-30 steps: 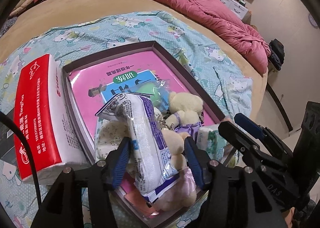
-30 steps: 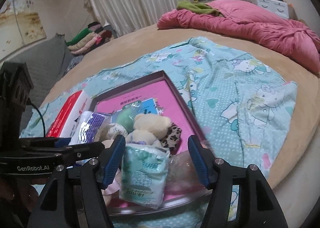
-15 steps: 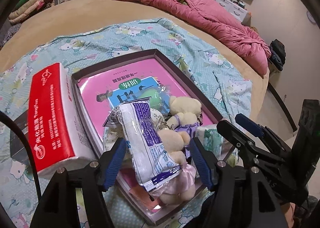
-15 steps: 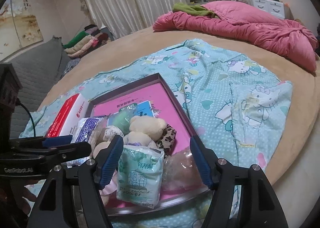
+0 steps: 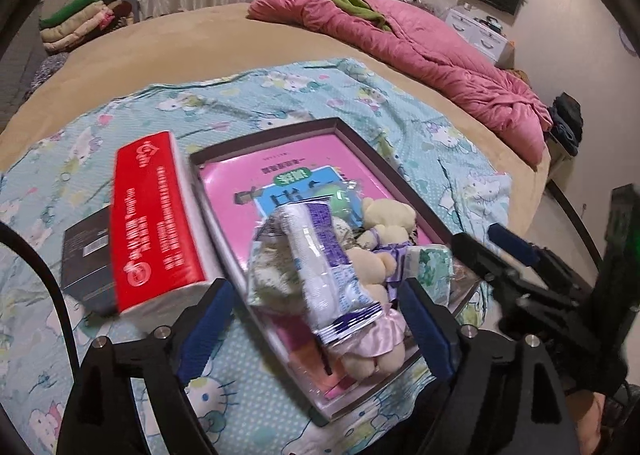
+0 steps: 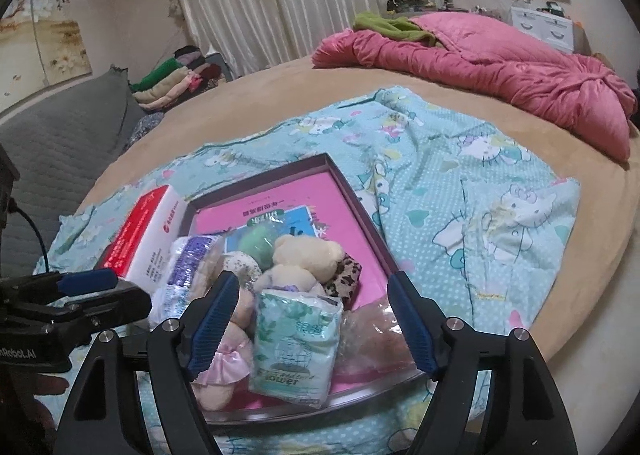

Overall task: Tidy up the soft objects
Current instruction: 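Lower both packs into the pink tray and open both tools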

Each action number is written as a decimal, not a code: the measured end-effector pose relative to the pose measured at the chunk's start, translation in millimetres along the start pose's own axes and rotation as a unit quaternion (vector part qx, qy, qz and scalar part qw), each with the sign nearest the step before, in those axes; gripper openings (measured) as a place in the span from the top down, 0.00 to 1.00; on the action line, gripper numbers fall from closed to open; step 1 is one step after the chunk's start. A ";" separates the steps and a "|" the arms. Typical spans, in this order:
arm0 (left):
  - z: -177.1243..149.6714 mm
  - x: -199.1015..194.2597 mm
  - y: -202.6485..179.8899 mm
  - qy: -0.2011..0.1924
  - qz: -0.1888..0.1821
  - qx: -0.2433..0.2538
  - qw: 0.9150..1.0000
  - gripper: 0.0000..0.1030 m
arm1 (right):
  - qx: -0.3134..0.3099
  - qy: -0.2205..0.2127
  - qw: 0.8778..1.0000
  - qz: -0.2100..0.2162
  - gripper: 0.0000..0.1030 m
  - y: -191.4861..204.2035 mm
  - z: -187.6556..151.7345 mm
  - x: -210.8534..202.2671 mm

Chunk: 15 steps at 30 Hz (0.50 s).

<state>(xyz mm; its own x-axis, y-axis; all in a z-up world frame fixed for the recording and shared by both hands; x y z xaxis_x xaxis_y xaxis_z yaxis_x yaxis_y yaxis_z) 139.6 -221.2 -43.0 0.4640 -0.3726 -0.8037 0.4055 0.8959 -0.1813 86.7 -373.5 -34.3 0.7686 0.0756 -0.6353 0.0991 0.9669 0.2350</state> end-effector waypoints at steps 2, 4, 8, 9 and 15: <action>-0.8 -6.4 5.3 -0.005 0.007 -0.005 1.000 0.17 | -0.003 -0.007 1.000 0.006 0.24 6.5 5.9 -7.9; -2.1 -14.5 9.8 -0.010 0.013 -0.010 1.000 0.17 | -0.008 -0.009 1.000 0.013 0.23 14.5 10.4 -15.4; -3.3 -30.2 15.5 -0.028 0.033 -0.005 0.999 0.17 | -0.016 -0.016 0.999 0.033 0.22 33.6 17.2 -33.0; -3.8 -35.2 17.2 -0.030 0.033 -0.008 0.999 0.17 | -0.020 -0.018 0.999 0.036 0.21 38.3 18.3 -37.1; -8.4 -58.9 24.9 -0.043 0.043 -0.014 0.998 0.17 | -0.038 -0.026 0.998 0.041 0.21 59.7 19.9 -62.1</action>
<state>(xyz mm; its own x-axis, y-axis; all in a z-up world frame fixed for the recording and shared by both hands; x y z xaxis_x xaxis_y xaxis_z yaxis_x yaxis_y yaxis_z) 115.8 -174.9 -4.9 0.5624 -0.3130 -0.7653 0.3405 0.9311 -0.1306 57.5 -325.3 33.8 0.8047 0.1442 -0.5760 -0.0115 0.9737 0.2276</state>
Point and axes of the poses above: each gripper's, at about its wrist camera, not at the fingertips, and x roughly the way its jaws point, y to its left, z to its top, the point moved 8 cm from there along x, roughly the way its jaws point, and after that the axes turned 1 degree about -y, right-handed, at the moved point
